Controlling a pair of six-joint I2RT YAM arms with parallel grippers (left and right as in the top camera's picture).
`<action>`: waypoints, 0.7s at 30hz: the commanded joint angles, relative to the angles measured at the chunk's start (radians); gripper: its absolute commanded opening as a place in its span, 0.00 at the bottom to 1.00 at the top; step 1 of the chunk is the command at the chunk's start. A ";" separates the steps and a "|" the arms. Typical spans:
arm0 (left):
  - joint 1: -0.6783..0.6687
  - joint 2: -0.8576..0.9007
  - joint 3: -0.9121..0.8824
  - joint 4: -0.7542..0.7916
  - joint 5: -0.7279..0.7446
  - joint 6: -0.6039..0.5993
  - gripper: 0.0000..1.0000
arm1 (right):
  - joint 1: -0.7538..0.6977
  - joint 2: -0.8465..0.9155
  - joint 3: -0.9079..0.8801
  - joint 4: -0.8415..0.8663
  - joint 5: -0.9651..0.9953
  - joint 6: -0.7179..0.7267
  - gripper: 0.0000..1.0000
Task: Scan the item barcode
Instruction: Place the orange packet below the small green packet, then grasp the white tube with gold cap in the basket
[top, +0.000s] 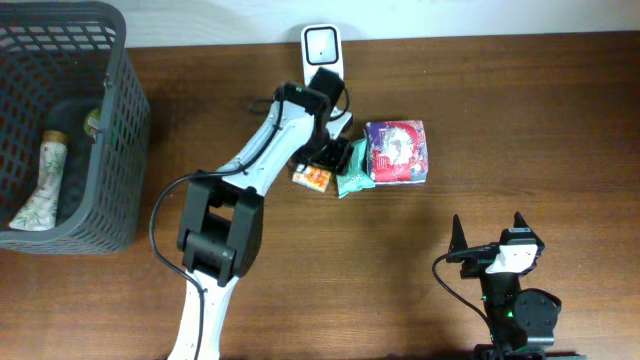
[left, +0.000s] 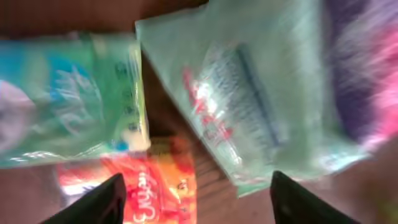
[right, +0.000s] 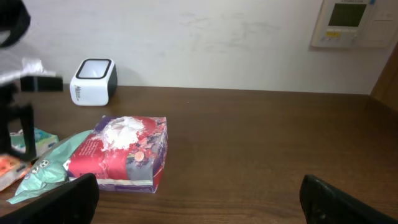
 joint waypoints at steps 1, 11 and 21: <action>0.015 0.003 0.251 -0.115 0.022 0.006 0.82 | 0.006 -0.006 -0.008 -0.001 0.005 0.001 0.99; 0.334 -0.043 1.004 -0.558 -0.108 0.027 0.99 | 0.006 -0.006 -0.008 -0.001 0.005 0.001 0.99; 0.746 -0.121 0.972 -0.479 -0.444 -0.021 0.99 | 0.006 -0.006 -0.008 -0.002 0.005 0.001 0.99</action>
